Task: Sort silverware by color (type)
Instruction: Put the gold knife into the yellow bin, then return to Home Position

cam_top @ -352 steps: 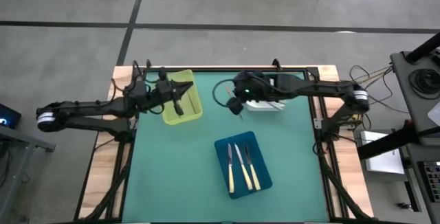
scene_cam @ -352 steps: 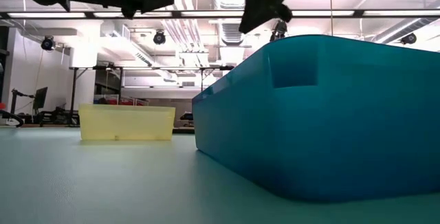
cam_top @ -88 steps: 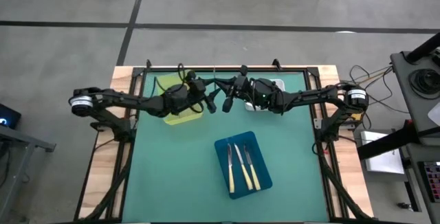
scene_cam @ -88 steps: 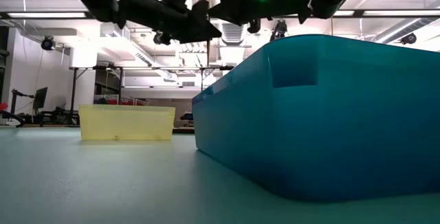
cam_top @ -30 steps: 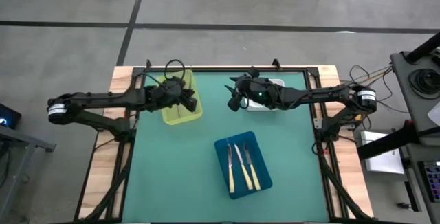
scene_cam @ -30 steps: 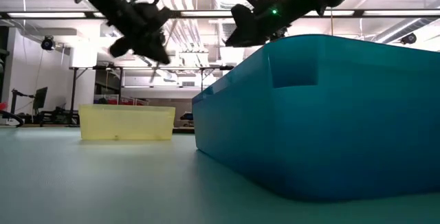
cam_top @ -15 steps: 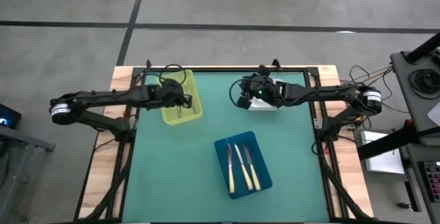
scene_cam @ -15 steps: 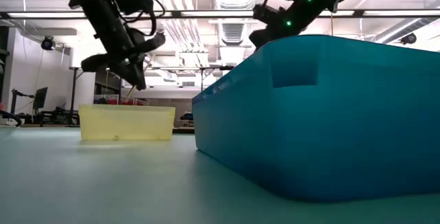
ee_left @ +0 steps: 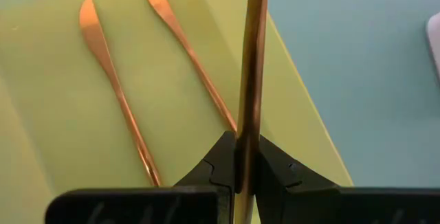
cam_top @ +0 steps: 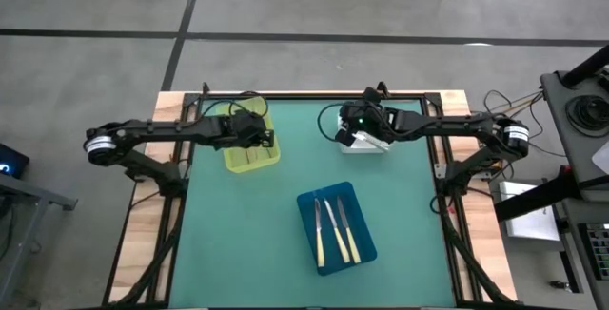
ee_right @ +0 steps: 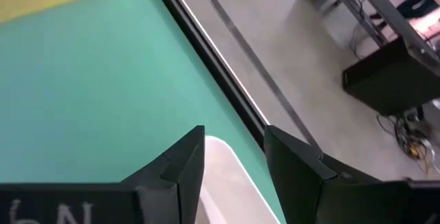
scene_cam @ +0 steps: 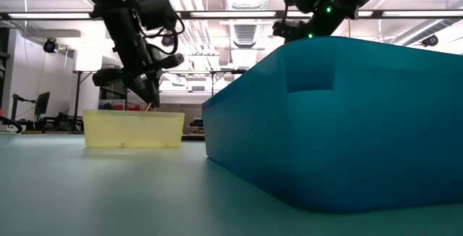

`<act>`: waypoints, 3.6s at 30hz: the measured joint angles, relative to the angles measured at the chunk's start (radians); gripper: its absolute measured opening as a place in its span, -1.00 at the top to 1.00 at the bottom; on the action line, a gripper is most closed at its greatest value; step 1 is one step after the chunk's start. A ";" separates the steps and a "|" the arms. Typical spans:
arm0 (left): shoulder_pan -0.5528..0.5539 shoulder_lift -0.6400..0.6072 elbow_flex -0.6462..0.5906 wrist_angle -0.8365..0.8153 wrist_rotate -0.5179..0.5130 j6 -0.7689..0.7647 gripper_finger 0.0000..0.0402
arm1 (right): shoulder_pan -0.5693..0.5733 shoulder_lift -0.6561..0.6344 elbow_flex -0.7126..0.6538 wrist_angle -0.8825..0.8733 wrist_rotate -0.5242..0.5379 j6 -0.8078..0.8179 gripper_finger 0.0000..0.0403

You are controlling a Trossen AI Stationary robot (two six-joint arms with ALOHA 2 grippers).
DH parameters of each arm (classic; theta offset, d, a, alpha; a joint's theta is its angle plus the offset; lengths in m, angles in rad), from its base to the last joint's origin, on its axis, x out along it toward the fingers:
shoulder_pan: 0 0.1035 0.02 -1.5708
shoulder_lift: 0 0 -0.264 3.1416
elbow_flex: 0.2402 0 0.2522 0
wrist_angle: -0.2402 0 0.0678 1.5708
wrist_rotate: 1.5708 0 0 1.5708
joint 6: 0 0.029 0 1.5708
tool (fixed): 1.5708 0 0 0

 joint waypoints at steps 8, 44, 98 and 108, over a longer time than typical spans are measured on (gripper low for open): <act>0.038 0.067 0.029 -0.034 0.059 -0.006 0.94 | -0.071 -0.007 -0.048 0.004 -0.004 0.001 0.32; 0.143 0.126 0.028 -0.048 0.146 -0.019 0.91 | -0.115 -0.006 -0.061 0.060 -0.169 -0.008 0.37; 0.142 0.138 0.028 -0.032 0.127 -0.008 0.47 | -0.115 -0.005 -0.061 0.052 -0.170 -0.008 0.36; 0.141 0.110 0.057 -0.028 0.089 0.060 0.32 | -0.115 -0.005 -0.061 0.051 -0.169 -0.008 0.40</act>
